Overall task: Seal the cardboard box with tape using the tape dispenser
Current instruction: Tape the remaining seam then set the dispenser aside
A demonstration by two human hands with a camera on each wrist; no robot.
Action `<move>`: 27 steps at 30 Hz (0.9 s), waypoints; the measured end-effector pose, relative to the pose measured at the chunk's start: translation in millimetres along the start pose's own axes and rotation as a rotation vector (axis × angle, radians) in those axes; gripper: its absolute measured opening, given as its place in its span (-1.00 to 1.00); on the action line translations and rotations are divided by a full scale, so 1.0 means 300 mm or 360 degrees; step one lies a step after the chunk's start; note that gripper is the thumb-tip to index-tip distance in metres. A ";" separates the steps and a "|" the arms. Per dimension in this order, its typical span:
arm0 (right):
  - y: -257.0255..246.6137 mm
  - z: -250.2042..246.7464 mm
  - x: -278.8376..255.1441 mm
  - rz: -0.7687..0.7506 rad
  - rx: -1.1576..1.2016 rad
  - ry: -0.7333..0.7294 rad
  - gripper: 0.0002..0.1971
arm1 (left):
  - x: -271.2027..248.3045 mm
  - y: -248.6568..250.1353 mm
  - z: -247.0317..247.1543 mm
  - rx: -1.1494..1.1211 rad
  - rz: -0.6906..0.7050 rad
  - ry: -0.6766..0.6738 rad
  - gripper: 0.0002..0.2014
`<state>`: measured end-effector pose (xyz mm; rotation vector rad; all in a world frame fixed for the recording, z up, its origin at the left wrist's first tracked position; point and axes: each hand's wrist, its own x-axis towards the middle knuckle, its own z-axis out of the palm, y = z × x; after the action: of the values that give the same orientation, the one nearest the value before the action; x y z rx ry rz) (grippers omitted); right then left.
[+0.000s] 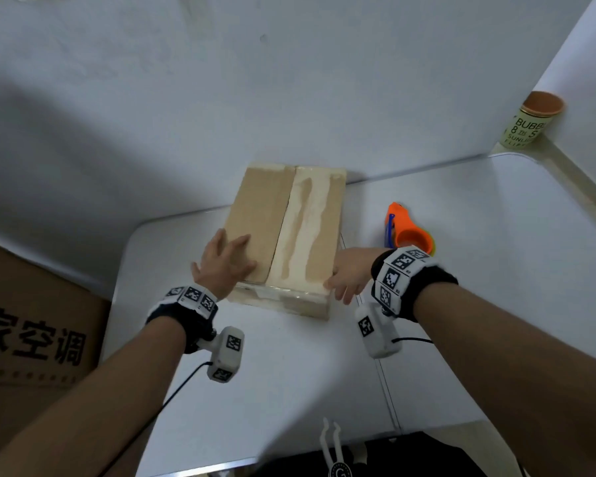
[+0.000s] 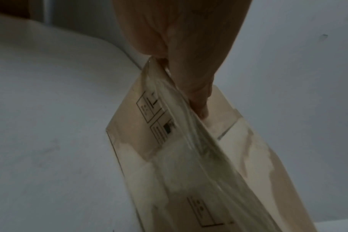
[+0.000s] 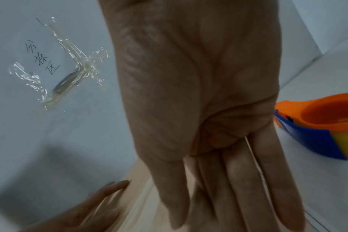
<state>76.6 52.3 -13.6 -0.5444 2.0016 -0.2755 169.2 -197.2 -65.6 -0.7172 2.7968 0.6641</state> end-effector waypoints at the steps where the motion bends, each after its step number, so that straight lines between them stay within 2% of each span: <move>1: -0.004 0.012 0.001 -0.0050 -0.0018 -0.0036 -0.66 | 0.004 0.000 -0.019 0.0120 -0.0052 0.0015 -0.32; 3: -0.021 0.045 0.004 -0.0133 0.0007 -0.0058 -0.66 | -0.011 0.014 -0.048 0.0084 -0.0261 0.0193 -0.20; 5: -0.029 0.084 0.023 -0.0222 0.0131 -0.0039 -0.68 | -0.045 0.018 -0.037 -0.0342 -0.0501 0.0403 -0.04; 6: -0.031 0.095 0.030 -0.0250 0.0177 0.0057 -0.70 | -0.065 0.011 -0.019 -0.0586 -0.0629 0.0467 0.02; 7: -0.031 0.100 0.036 -0.0262 0.0203 0.0181 -0.73 | -0.089 0.001 -0.001 -0.0793 -0.0764 0.0473 0.04; 9: -0.024 0.100 0.046 -0.0272 0.0223 0.0371 -0.75 | -0.137 -0.006 0.026 -0.1113 -0.1007 0.0269 -0.09; 11: -0.021 0.090 0.043 -0.0251 0.0253 0.0387 -0.73 | -0.163 -0.013 0.054 -0.1445 -0.0983 0.0057 -0.33; 13: -0.022 0.078 0.039 -0.0227 0.0268 0.0400 -0.72 | -0.172 -0.007 0.072 -0.1523 -0.0864 0.0041 -0.53; 15: -0.014 0.064 0.043 -0.0215 0.0195 0.0576 -0.72 | -0.168 0.020 0.078 -0.1487 -0.0803 0.0089 -0.68; 17: 0.012 0.049 0.049 -0.0114 0.0106 0.0889 -0.75 | -0.160 0.034 0.075 -0.1488 -0.0813 0.0108 -0.70; 19: 0.056 0.020 0.055 0.0002 0.0202 0.1221 -0.78 | -0.139 0.032 0.066 -0.1511 -0.0820 0.0049 -0.69; 22: 0.125 -0.023 0.059 -0.0001 0.0279 0.1534 -0.64 | -0.106 0.017 0.045 -0.1455 -0.0750 -0.0114 -0.71; 24: 0.154 -0.041 0.053 0.0006 0.0193 0.1630 -0.59 | -0.081 0.027 0.027 -0.1444 -0.0671 -0.0142 -0.72; 27: 0.187 -0.043 0.041 0.0075 0.0170 0.1458 -0.56 | -0.028 0.050 0.006 -0.1406 -0.0610 -0.0068 -0.75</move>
<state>45.8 94.7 -40.3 -0.3159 2.8484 -0.6900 169.2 -181.2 -59.1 -1.2898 2.1238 1.7982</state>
